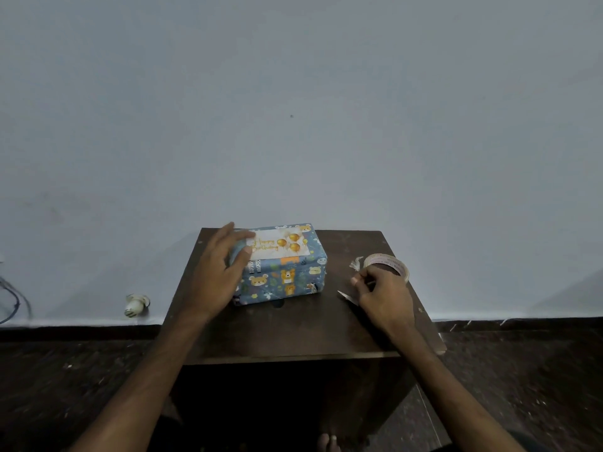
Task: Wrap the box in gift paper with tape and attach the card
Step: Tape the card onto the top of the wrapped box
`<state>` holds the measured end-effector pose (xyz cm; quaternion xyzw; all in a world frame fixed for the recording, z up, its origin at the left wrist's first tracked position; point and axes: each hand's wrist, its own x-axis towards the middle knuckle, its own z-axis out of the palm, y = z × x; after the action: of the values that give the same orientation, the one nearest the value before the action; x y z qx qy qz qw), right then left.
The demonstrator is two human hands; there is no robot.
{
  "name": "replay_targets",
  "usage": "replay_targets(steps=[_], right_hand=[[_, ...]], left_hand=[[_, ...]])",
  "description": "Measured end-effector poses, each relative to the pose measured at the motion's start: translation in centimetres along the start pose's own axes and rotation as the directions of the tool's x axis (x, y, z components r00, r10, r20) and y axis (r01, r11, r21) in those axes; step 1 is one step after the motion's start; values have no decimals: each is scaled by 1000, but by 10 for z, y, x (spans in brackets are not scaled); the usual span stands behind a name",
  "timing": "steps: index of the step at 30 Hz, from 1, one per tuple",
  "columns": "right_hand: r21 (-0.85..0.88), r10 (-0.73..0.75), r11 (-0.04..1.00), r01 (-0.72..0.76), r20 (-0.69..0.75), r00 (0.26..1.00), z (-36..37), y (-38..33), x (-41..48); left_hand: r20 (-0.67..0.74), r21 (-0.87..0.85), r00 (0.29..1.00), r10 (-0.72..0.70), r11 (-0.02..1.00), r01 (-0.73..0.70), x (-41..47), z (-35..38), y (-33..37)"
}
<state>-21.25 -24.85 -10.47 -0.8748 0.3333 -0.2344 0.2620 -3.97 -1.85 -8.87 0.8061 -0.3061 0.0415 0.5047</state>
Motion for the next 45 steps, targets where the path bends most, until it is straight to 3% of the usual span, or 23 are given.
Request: replay_targets(steps=[3,7,10,13,20,37,41,45], right_hand=[[38,-283,957,287,-89,955,-7,-26,-6],[-10,-615,786,618,-108,781,0,-79,-9],[-105,-739,674,731,-99,667,18,-115,-3],[-229,-817,557,798,21,576,34,-136,7],[-332,-877,349,876,214,431,38,-147,16],[-413,-899,92,906,356,254,21,-163,12],[-466,-903,96,880,331,274,22,-160,8],[-441,-876,231,867,294,383,28,-152,0]], left_hand=[[51,-196,995,-86,976,95,3,0,4],[5,-258,993,-114,960,111,9,0,1],[35,-313,987,-157,936,161,13,0,-5],[85,-402,977,-197,890,214,15,-3,-9],[149,-397,969,-199,885,243,15,-13,-7],[80,-422,979,-189,883,205,16,-3,-10],[71,-398,980,-187,895,200,16,-4,-8],[70,-396,981,-181,897,194,16,-5,-8]])
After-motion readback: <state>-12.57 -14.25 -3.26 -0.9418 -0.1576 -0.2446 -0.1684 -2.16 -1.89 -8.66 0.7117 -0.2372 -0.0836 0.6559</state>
